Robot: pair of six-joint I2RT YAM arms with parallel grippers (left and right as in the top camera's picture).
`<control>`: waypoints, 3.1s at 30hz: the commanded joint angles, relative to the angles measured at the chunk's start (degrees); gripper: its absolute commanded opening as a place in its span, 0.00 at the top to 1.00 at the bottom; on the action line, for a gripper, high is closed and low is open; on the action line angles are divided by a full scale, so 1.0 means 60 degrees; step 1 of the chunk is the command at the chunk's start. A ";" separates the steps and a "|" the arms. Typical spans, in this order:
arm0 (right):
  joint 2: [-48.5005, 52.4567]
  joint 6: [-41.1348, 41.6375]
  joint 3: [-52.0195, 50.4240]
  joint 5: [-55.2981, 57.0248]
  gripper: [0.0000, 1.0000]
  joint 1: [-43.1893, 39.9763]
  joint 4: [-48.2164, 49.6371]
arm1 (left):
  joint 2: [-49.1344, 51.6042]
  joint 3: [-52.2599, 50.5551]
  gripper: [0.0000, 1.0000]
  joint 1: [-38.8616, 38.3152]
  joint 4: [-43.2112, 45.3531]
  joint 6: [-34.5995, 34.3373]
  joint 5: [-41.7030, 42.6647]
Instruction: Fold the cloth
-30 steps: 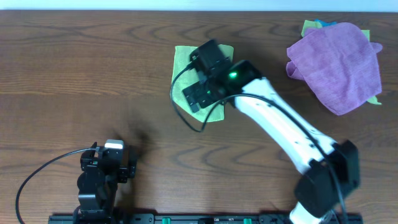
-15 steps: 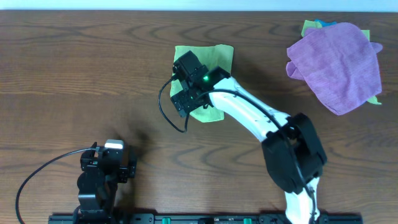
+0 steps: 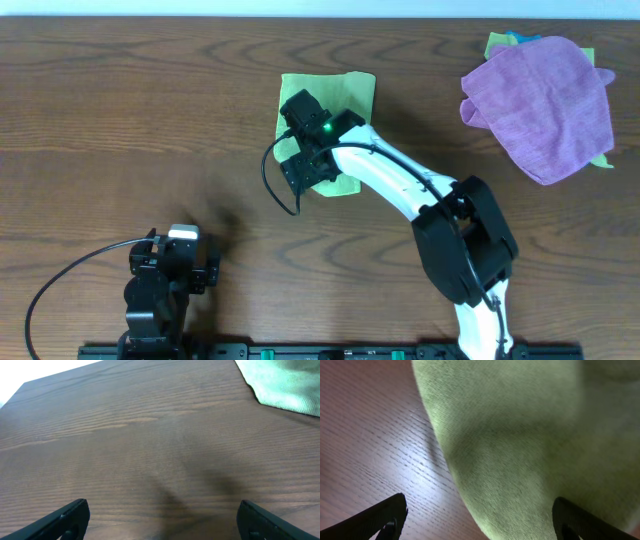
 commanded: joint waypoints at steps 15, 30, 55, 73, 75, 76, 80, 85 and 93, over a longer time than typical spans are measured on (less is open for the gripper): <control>-0.1621 0.1534 -0.1089 -0.1333 0.08 -0.1789 -0.0346 | -0.0062 -0.0138 0.05 0.0022 0.0321 -0.0117 0.2233; -0.1341 0.1606 -0.2812 -0.1756 0.19 -0.1960 0.1614 | -0.0062 -0.0138 0.05 0.0022 0.0339 -0.1738 0.2455; -0.1096 0.1603 -0.2758 -0.0696 0.99 -0.2208 0.1683 | -0.0062 -0.0138 0.05 0.0022 0.0178 -0.3843 0.2342; -0.3450 -0.0561 -0.2586 -0.0455 0.22 -0.3136 -0.0820 | -0.0062 -0.0138 0.05 0.0022 0.0178 -0.3847 0.2342; -0.3435 -0.0627 -0.2586 -0.0546 0.22 -0.2798 -0.0714 | -0.0062 -0.0138 0.05 0.0022 0.0178 -0.3847 0.2342; -0.3410 -0.0630 -0.2586 -0.0579 0.22 -0.2652 -0.0656 | -0.0062 -0.0138 0.05 0.0022 0.0178 -0.3847 0.2342; -0.3180 -0.0696 -0.2586 -0.0758 0.20 -0.1869 -0.0138 | -0.0062 -0.0138 0.05 0.0022 0.0178 -0.3847 0.2342; -0.2546 -0.0696 -0.2586 -0.0754 0.19 -0.1188 0.0597 | -0.0062 -0.0138 0.05 0.0022 0.0178 -0.3850 0.2342; -0.1359 -0.0696 -0.2575 -0.0758 0.20 -0.1042 0.1650 | -0.0062 -0.0138 0.05 0.0022 0.0178 -0.3850 0.2342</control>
